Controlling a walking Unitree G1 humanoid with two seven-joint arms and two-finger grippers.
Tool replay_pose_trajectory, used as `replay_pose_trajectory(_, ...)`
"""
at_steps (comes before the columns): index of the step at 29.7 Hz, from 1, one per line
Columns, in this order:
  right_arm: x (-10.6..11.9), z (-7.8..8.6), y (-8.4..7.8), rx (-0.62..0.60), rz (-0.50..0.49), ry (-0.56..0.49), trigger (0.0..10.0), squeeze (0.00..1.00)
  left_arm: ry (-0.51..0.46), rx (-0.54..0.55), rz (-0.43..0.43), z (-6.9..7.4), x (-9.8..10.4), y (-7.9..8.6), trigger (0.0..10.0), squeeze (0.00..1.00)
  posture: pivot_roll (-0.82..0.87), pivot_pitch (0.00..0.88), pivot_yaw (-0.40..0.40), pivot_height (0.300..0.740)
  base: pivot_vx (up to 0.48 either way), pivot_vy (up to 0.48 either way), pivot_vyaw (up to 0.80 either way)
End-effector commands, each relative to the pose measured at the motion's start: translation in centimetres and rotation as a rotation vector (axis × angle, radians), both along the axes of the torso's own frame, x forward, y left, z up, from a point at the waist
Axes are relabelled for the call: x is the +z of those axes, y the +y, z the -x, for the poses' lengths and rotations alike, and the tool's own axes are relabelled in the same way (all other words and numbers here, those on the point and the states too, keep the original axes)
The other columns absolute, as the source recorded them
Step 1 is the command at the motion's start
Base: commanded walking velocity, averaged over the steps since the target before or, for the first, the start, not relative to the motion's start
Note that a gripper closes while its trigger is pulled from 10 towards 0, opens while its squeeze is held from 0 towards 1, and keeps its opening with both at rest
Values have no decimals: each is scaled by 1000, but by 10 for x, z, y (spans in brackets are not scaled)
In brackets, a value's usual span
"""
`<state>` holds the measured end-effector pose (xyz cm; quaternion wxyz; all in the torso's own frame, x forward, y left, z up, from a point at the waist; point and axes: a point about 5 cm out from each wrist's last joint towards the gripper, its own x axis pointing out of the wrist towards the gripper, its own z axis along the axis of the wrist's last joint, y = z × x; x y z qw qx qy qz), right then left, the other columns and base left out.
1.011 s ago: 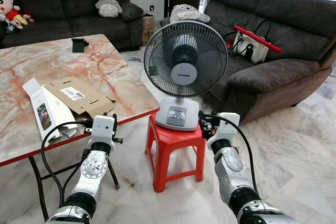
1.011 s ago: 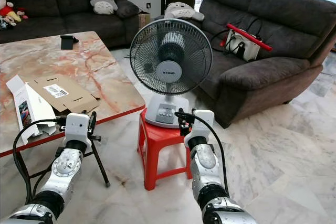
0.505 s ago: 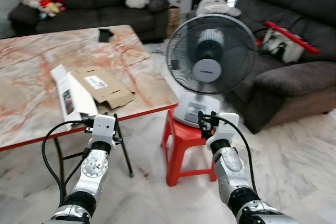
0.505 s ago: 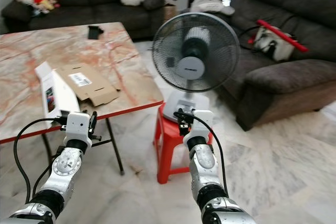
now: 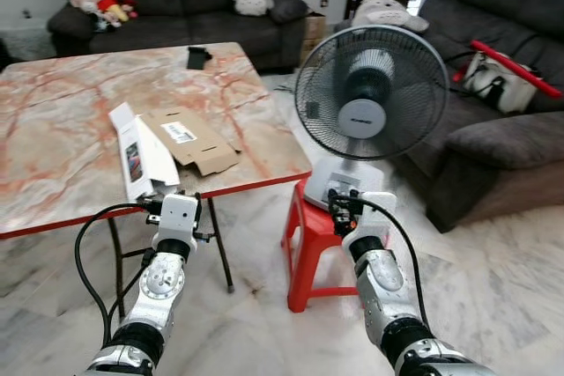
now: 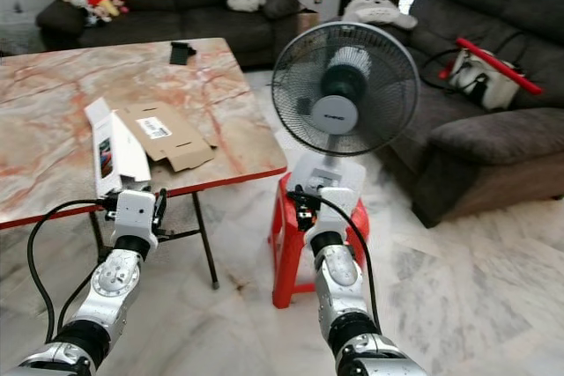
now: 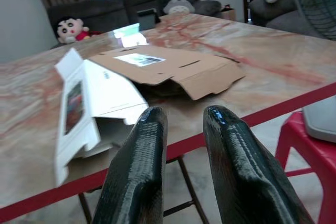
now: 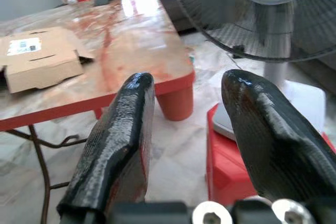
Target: Picking trash to rubbish bin
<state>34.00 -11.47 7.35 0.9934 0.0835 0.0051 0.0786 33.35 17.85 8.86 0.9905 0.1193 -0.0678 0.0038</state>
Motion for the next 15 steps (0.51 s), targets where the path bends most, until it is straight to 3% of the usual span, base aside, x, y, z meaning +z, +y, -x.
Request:
replay_pose_trajectory(1,1,0,1,7,5,-6,10000,0,11,-9,-11,0,-1,-1,10000,0,19,0,-8,740,0,0,794)
replay_pose_trajectory(15,0,1,2,13,9,-6,10000,0,10,10,-16,-1,1,2,10000,0,21,0,-8,740,0,0,794)
